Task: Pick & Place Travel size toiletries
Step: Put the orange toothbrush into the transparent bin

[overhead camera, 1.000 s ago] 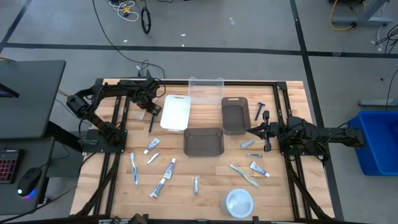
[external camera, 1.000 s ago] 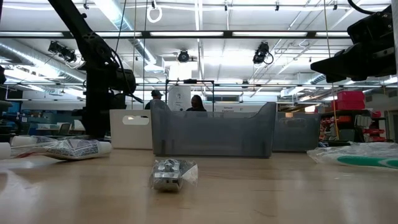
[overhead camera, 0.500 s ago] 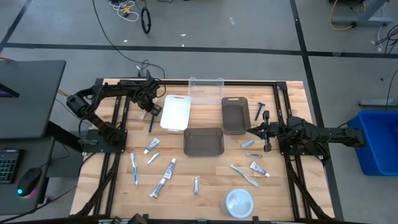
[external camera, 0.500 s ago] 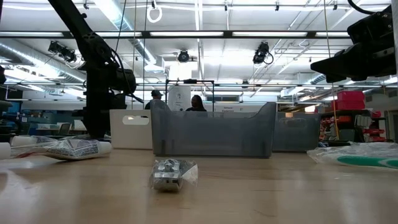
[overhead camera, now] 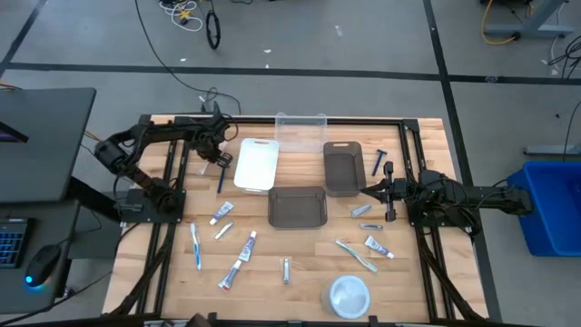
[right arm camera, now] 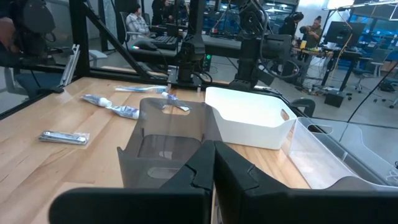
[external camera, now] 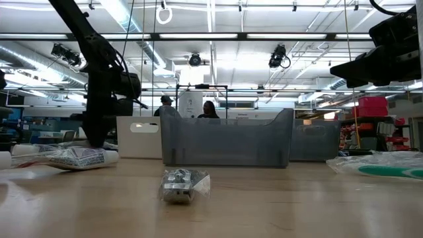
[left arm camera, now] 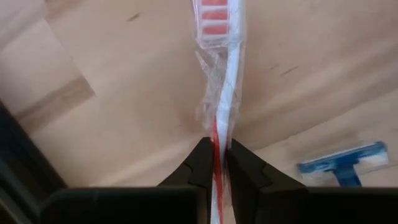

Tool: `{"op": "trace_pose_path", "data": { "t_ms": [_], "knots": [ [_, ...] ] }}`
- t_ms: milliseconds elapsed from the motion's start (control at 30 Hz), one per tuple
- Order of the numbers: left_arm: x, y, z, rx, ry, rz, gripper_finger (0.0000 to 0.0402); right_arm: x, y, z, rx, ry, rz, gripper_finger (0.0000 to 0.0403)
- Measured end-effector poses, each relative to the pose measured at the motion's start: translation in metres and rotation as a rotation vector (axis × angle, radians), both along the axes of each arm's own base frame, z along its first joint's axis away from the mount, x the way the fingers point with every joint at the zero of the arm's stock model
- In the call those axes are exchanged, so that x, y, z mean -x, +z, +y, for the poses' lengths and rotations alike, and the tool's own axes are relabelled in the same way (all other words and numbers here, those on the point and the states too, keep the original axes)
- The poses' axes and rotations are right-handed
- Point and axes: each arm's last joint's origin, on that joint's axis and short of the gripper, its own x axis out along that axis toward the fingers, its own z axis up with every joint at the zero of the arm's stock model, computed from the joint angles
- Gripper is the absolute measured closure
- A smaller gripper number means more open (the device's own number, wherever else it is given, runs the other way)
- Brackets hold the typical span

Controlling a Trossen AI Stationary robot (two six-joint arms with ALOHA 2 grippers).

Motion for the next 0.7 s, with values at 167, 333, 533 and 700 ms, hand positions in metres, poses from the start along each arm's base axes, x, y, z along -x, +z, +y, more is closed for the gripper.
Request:
{"op": "trace_pose_path", "data": {
  "t_ms": [167, 333, 533, 700],
  "knots": [
    [0.004, 0.008, -0.004, 0.005, -0.001, -0.004, 0.0365, 0.000, 0.000, 0.000, 0.000, 0.000, 0.000, 0.0389],
    [0.007, 0.020, -0.008, -0.018, 0.003, -0.032, 0.0369, 0.000, 0.000, 0.000, 0.000, 0.000, 0.000, 0.0389],
    [0.011, 0.031, -0.014, -0.007, 0.006, -0.050, 0.0364, 0.000, 0.000, 0.000, 0.000, 0.000, 0.000, 0.0389],
    [0.004, 0.053, -0.006, -0.037, -0.006, -0.083, 0.0366, 0.000, 0.000, 0.000, 0.000, 0.000, 0.000, 0.0389]
  ]
}}
